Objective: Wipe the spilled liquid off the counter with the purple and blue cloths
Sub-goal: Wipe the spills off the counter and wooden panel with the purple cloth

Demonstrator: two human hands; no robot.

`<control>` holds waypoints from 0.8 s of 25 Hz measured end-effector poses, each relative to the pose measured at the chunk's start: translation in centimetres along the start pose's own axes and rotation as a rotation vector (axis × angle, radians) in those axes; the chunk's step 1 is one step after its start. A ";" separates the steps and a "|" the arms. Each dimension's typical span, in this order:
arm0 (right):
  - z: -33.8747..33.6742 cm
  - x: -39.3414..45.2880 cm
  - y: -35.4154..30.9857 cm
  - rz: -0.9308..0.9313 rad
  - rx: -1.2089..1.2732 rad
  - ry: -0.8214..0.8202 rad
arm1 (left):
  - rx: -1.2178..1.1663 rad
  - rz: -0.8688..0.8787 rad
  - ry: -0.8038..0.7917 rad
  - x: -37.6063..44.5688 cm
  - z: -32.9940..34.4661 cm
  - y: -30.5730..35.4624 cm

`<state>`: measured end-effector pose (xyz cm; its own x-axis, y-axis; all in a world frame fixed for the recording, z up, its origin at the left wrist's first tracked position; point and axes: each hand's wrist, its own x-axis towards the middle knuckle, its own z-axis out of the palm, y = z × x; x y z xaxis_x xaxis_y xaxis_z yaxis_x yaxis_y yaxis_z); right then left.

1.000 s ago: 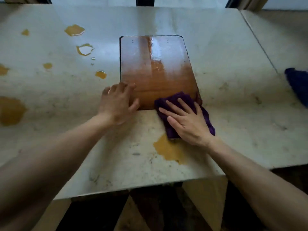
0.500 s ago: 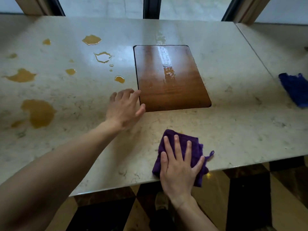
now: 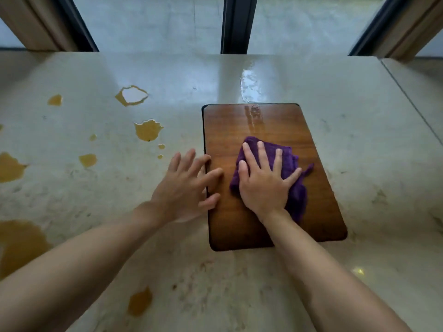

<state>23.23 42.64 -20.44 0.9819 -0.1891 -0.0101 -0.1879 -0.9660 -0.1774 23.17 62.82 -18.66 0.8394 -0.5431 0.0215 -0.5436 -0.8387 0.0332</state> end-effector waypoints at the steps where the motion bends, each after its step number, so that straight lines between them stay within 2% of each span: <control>1: 0.0 3.6 -0.4 -0.006 0.013 -0.027 | -0.006 0.015 -0.020 0.2 0.4 -0.4; 3: 0.1 11.0 -1.2 -0.004 0.041 -0.091 | -0.029 0.021 -0.022 0.0 1.1 -0.6; 8: -0.6 28.5 -4.1 -0.046 0.062 -0.132 | -0.113 0.024 -0.001 0.1 1.9 -1.0; 12: -1.2 36.8 -6.6 -0.123 0.045 -0.178 | -0.128 0.034 0.010 0.5 1.8 -0.7; 15: -0.7 37.4 -7.3 -0.266 0.009 -0.186 | -0.128 0.025 -0.014 0.5 1.8 -1.0; 20: -0.9 30.5 -7.7 -0.587 -0.024 -0.220 | -0.098 0.031 -0.058 0.6 0.9 -1.1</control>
<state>54.60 44.17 -18.51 0.9031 0.4122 -0.1202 0.3861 -0.9021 -0.1928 24.25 63.37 -19.61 0.8194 -0.5722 -0.0337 -0.5640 -0.8153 0.1310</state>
